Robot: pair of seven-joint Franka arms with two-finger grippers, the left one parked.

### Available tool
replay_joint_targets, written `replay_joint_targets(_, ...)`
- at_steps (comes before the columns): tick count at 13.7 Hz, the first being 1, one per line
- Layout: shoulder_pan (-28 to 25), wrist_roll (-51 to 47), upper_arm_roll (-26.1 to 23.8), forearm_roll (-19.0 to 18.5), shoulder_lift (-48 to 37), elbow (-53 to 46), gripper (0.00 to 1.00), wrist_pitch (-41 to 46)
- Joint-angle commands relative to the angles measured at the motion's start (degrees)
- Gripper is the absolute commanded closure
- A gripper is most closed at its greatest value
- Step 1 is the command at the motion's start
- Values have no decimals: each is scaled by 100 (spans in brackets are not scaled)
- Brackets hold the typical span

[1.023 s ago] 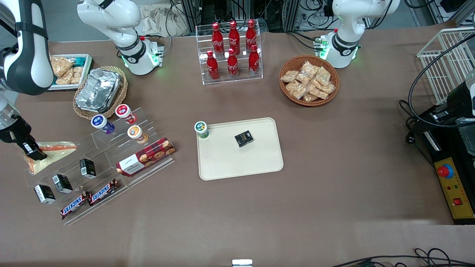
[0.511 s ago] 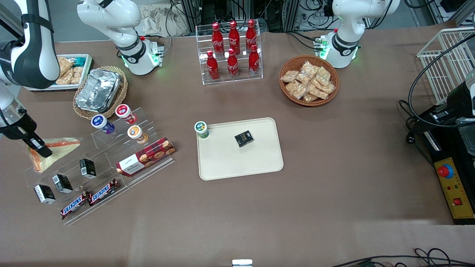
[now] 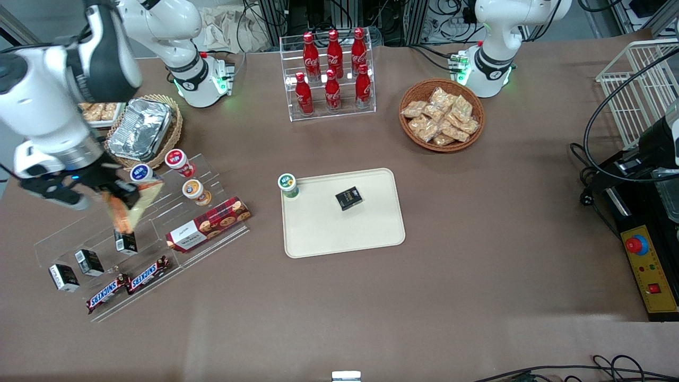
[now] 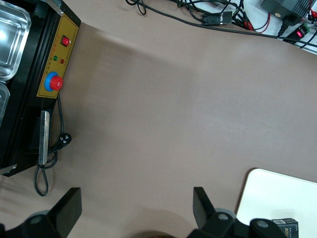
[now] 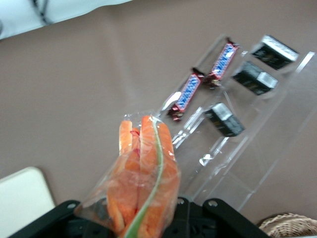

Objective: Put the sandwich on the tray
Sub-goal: 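Carry the held sandwich over to the cream tray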

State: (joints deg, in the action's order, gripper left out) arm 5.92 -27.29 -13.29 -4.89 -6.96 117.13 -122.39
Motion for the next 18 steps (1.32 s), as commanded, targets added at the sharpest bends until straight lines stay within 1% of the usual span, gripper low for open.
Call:
replay_joint_targets(1, 50, 188, -480, -99, -42, -85, 100, 128)
replay_joint_targets(4, 50, 653, -1218, -135, 194, -85, 100, 111)
replay_joint_targets(5, 50, 663, -1386, -265, 291, -85, 100, 84)
replay_joint_targets(7, 41, 707, -1562, -791, 563, -85, 100, 58)
replay_joint_targets(8, -63, 829, -1763, -968, 634, -85, 100, 58)
replay_joint_targets(9, -212, 935, -1835, -1083, 696, -85, 100, 49)
replay_joint_targets(10, -553, 944, -1844, -1249, 809, -85, 100, -73)
replay_joint_targets(11, -757, 953, -1836, -1477, 924, -85, 100, -231)
replay_joint_targets(13, -1029, 988, -1844, -2048, 1178, -85, 100, -564)
replay_joint_targets(14, -1266, 980, -1836, -2303, 1345, -85, 100, -801)
replay_joint_targets(15, -1373, 980, -1835, -2488, 1573, -146, 100, -986)
replay_joint_targets(17, -1636, 988, -1836, -2866, 2100, -427, 100, -1085)
replay_joint_targets(18, -1716, 988, -1844, -3147, 2372, -602, 100, -1102)
